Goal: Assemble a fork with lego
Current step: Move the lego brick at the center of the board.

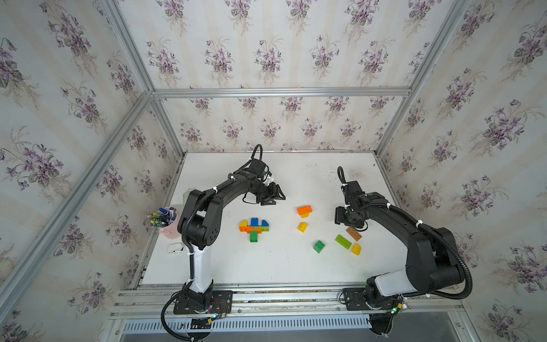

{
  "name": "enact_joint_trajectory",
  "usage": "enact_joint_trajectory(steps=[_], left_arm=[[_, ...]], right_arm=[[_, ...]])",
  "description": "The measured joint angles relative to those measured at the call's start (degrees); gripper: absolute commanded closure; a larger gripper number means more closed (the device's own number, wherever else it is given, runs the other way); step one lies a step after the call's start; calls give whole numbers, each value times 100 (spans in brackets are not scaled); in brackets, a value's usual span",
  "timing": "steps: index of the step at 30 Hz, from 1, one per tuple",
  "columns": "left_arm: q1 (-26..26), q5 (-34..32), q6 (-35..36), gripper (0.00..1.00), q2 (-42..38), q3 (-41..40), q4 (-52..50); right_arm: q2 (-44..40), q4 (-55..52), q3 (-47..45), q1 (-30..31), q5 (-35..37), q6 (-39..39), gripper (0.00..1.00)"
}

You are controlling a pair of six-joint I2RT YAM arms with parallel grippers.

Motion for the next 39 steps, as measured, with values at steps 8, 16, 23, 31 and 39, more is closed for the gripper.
enact_joint_trajectory(steps=[8,16,23,31,39], left_arm=[[-2,155,0,39,114,-2,46],[-2,245,0,39,216,22,72],[2,330,7,40,297,61,87],[4,378,24,41,297,59,87],[4,396,31,42,247,-31,98]], right_arm=[[417,122,-48,-389,81,-59,32],[621,232,-153,-511,96,-144,30],[535,393,-485,-492,-160,-55,32],[212,415,-662,-173,-516,291,43],[345,354,-472,-39,-321,223,45]])
